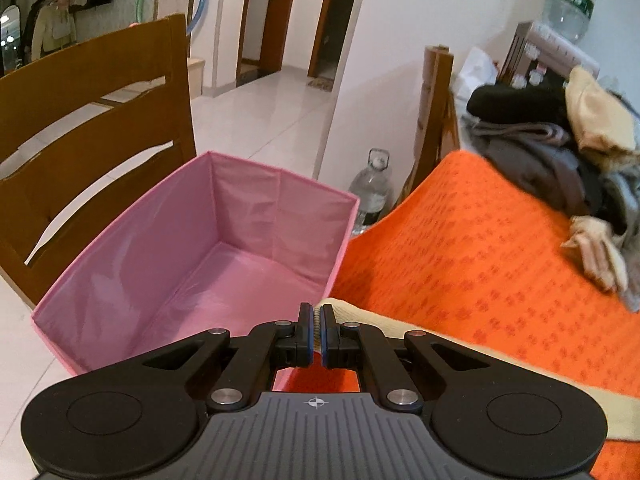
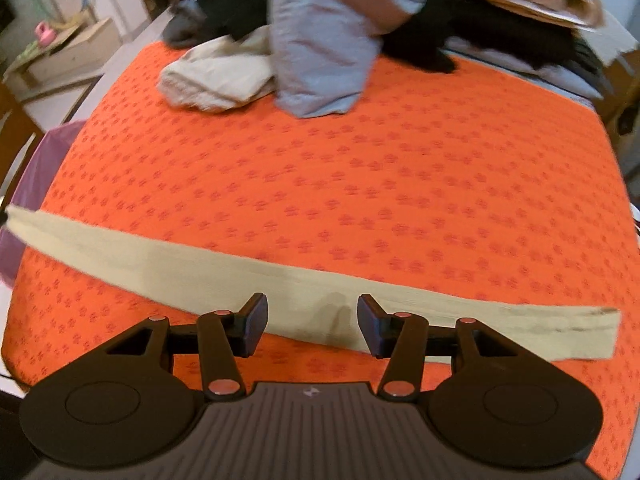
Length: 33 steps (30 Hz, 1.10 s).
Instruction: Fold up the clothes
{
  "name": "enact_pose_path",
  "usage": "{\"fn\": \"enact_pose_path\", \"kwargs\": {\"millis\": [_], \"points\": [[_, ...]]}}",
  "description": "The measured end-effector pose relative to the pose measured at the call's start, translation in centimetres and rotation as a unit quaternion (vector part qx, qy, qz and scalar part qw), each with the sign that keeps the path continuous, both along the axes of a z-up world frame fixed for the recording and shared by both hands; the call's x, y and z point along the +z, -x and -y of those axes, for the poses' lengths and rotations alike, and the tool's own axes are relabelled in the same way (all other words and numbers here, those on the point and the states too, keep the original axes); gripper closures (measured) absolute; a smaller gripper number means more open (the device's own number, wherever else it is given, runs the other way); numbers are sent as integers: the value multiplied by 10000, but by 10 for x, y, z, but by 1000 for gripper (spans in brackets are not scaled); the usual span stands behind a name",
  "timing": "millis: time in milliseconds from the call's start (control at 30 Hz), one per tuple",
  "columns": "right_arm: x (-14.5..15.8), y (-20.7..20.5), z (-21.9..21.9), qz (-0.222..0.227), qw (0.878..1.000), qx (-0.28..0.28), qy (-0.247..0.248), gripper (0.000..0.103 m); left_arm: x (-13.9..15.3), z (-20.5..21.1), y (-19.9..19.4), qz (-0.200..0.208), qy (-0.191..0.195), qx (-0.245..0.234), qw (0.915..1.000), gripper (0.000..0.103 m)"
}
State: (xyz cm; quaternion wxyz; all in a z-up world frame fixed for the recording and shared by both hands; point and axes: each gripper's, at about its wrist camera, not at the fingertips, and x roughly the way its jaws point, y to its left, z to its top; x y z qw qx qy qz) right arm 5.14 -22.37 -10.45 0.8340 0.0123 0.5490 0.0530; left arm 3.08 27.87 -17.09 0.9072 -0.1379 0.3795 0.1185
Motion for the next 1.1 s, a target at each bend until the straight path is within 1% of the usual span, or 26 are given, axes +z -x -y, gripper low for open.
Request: {"fn": "enact_pose_path", "kwargs": {"millis": [100, 200, 267, 367, 433, 467, 500, 567, 667, 767, 967, 1100], "points": [[2, 11, 22, 219, 9995, -240, -6, 47, -7, 1, -3, -162, -66, 64, 9998, 97], [4, 25, 47, 367, 9982, -479, 55, 47, -7, 5, -7, -229, -198, 88, 9995, 97], [5, 35, 66, 427, 9970, -642, 92, 47, -6, 8, -13, -266, -197, 114, 9994, 97], [6, 49, 94, 517, 9946, -885, 147, 47, -4, 11, -18, -374, -246, 311, 9985, 97], [6, 56, 112, 560, 9932, -1007, 177, 47, 1, 9, -18, -315, -22, 583, 9978, 88], [5, 59, 122, 576, 9926, -1049, 185, 47, 3, 8, -18, -284, 91, 719, 9970, 77], [4, 61, 132, 585, 9922, -1083, 204, 47, 8, 10, -17, -238, 151, 850, 9960, 76], [1, 64, 152, 565, 9918, -1103, 302, 47, 17, 17, -14, -141, 184, 960, 9951, 76], [-3, 62, 180, 609, 9919, -1071, 314, 47, 31, 39, -10, -70, 189, 1073, 9940, 74], [-7, 57, 210, 699, 9918, -1038, 248, 47, 43, 70, -3, -40, 96, 1091, 9940, 74], [-19, 51, 264, 771, 9919, -1005, -95, 47, 63, 144, 13, 37, 12, 907, 9959, 71], [-32, 52, 291, 791, 9911, -986, -413, 47, 69, 187, 20, 40, 9, 748, 9972, 70]]}}
